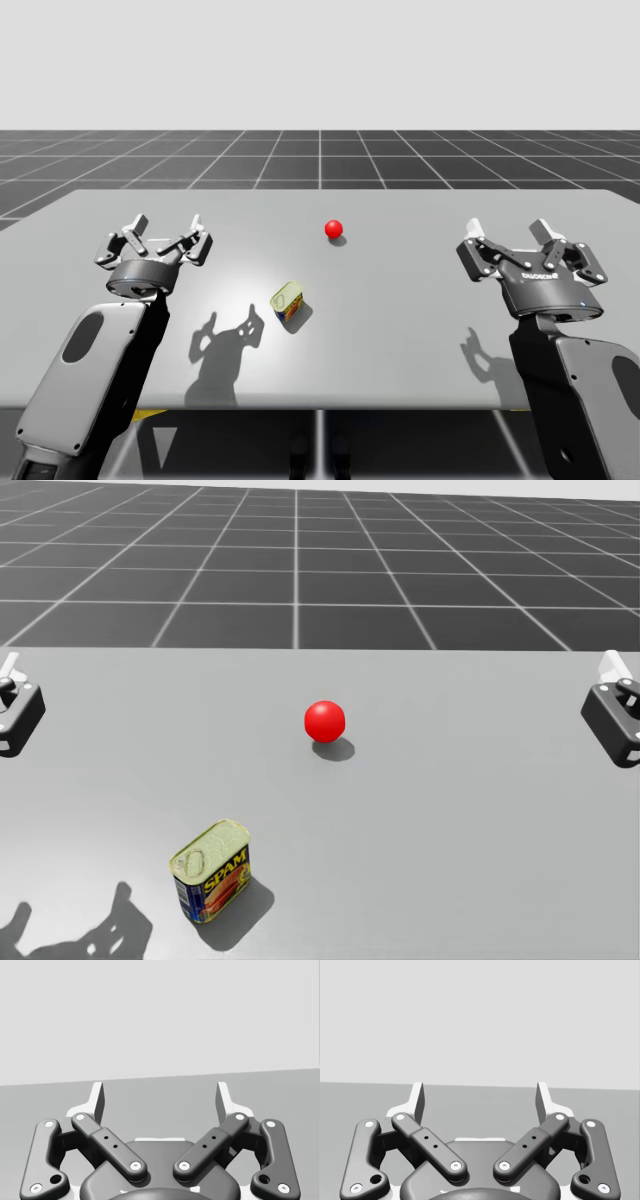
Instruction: Watch the red light. When it turns green, pick up the object.
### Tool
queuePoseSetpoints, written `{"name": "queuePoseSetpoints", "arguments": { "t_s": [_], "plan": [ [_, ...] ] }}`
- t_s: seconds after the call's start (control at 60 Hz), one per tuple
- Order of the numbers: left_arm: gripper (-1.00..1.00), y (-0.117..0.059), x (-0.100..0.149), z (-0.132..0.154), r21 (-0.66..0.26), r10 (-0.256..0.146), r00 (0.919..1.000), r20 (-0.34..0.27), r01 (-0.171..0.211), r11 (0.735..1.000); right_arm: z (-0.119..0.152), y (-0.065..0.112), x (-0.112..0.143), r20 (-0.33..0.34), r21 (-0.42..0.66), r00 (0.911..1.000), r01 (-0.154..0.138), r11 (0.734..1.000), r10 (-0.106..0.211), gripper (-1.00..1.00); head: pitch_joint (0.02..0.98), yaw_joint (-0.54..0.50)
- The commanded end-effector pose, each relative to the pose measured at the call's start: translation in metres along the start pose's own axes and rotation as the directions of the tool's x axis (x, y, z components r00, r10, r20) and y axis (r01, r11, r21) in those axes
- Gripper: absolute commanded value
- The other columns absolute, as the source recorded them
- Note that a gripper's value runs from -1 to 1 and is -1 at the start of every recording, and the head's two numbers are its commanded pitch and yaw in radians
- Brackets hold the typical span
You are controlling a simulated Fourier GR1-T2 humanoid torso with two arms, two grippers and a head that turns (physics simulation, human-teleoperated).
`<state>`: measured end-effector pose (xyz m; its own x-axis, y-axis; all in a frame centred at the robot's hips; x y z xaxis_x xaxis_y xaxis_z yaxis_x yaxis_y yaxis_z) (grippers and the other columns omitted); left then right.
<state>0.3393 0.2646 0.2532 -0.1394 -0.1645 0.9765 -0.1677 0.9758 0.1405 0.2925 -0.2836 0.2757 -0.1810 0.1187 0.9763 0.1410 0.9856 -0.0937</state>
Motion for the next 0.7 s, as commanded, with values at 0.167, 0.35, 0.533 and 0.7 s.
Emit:
{"name": "queuePoseSetpoints", "arguments": {
  "t_s": [0.167,0.35,0.533,0.7],
  "plan": [
    [-1.00,0.0002,-0.0005,-0.0008,-0.002,0.000,1.0000,-0.001,0.000,1.000,0.0002,-0.0001,0.0003,0.003,-0.001,1.0000,-0.003,1.000,0.003,-1.00,0.593,-0.05],
    [-1.00,0.0002,-0.0006,-0.0007,-0.002,0.000,1.0000,-0.001,0.000,1.000,0.0004,0.0000,0.0003,0.004,-0.002,1.0000,-0.004,1.000,0.004,-1.00,0.592,-0.05],
    [-1.00,0.0003,-0.0006,-0.0006,-0.003,0.001,1.0000,-0.001,-0.001,1.000,0.0005,-0.0002,0.0003,0.004,-0.002,1.0000,-0.004,1.000,0.004,-1.00,0.593,-0.05],
    [-1.00,0.0003,-0.0006,-0.0005,-0.002,0.000,1.0000,0.000,0.000,1.000,0.0004,-0.0005,0.0003,0.005,-0.003,1.0000,-0.004,1.000,0.004,-1.00,0.591,-0.05]
  ]
}}
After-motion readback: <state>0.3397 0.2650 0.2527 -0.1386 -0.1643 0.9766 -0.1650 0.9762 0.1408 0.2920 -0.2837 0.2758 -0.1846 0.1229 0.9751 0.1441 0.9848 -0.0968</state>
